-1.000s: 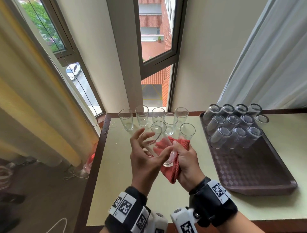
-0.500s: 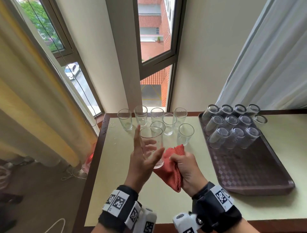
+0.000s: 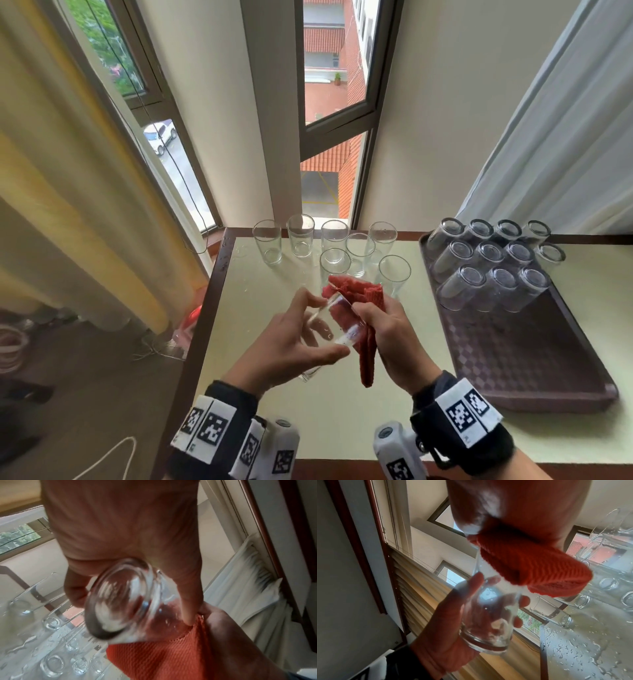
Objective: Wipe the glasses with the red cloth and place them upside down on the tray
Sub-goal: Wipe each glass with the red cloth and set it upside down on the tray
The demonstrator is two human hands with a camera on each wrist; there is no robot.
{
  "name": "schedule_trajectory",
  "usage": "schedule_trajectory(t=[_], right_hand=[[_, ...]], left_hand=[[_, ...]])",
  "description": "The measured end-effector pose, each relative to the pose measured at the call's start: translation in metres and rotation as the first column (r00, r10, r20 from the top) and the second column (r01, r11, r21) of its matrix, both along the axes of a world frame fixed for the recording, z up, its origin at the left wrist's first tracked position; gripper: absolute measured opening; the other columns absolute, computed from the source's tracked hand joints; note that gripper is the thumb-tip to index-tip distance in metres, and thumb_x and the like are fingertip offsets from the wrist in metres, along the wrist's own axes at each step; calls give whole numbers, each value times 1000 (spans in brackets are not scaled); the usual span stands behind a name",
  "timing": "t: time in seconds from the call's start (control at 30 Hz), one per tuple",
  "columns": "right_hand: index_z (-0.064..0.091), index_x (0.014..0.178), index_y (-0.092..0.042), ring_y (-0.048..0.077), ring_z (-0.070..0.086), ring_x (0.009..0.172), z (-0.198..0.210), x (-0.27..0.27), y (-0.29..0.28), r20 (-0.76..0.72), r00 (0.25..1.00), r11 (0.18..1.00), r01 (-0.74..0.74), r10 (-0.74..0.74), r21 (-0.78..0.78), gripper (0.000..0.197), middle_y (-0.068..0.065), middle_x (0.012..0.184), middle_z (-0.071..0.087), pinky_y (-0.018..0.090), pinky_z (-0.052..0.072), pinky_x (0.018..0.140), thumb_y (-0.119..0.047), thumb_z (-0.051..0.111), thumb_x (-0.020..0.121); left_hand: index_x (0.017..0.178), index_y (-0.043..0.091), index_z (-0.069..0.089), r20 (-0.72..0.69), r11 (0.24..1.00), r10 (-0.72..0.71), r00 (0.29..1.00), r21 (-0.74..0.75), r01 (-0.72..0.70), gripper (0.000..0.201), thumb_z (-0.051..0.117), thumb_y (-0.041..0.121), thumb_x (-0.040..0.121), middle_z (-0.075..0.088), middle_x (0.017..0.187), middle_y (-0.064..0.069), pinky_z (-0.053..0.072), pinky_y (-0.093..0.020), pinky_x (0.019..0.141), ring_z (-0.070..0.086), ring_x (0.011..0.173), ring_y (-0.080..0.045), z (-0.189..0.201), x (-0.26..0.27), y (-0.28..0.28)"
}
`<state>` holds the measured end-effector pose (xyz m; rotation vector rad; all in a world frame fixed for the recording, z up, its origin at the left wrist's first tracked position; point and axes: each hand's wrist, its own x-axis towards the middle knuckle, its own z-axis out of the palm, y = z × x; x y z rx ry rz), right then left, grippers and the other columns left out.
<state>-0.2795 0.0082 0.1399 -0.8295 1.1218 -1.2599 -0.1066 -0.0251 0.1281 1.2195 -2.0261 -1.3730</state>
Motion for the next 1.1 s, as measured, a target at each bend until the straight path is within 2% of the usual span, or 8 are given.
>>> schedule_trajectory(t=[0.13,0.33,0.43,0.53,0.63,0.77,0.93,1.1], right_hand=[[49,143,-16,12,53,130,-3,2,1,-211,966,979,-171,146,-106,65,3,137,60,35,39,113,-39,59,82],[46,145,-10,13,36,144,-15,12,3,-601,797,867,-258,-58,-427,59,1,153,44,46,37,115,-27,56,89],[43,147,-11,15,50,134,-11,10,-3,-493,870,894,-211,-12,-396,65,3,144,54,37,45,109,-28,60,87],[47,143,-16,15,60,121,-7,8,-10,-285,950,949,-202,129,-242,64,1,131,63,26,48,99,-29,66,84],[48,142,-22,9,60,122,-9,15,-11,-418,907,951,-162,39,-265,56,-2,129,65,27,47,104,-23,62,87],[48,142,-10,14,50,135,-14,15,-8,-452,888,909,-120,-82,-400,57,5,141,56,40,41,113,-27,62,89],[46,145,-14,6,51,132,-7,9,-17,-392,905,933,-272,164,-238,56,0,143,56,18,41,105,-23,59,91],[50,141,-16,11,48,136,-17,13,-9,-367,926,951,-185,84,-248,57,7,141,57,16,42,104,-12,60,85]], left_hand=[[112,32,43,-98,999,26,995,47,-22,62,85,48,69,71,91,-1,58,-26,71,68,74,-13,-1,5,-3],[98,34,50,-279,980,97,955,194,-43,50,87,39,63,71,92,-21,53,-50,72,60,74,-26,-7,12,-6],[99,34,51,-275,989,74,958,140,-36,50,87,38,64,72,87,-9,53,-42,74,60,69,-21,0,11,-5],[101,33,52,-265,994,79,961,91,-56,52,86,42,62,74,88,-7,59,-43,77,68,72,-29,4,10,-6],[108,25,55,-333,972,208,920,175,-157,65,89,41,55,75,85,-13,58,-44,72,66,71,-26,-1,8,-6],[108,17,53,-369,951,256,893,260,-165,69,90,35,54,75,88,-18,56,-39,74,68,76,-29,-2,7,-6],[111,13,50,-374,943,194,907,325,-68,62,87,25,63,74,95,-23,57,-34,80,72,91,-36,-4,12,-12],[113,20,51,-284,951,219,933,277,-139,76,91,42,53,75,90,-17,59,-44,83,73,87,-32,-13,15,-9]])
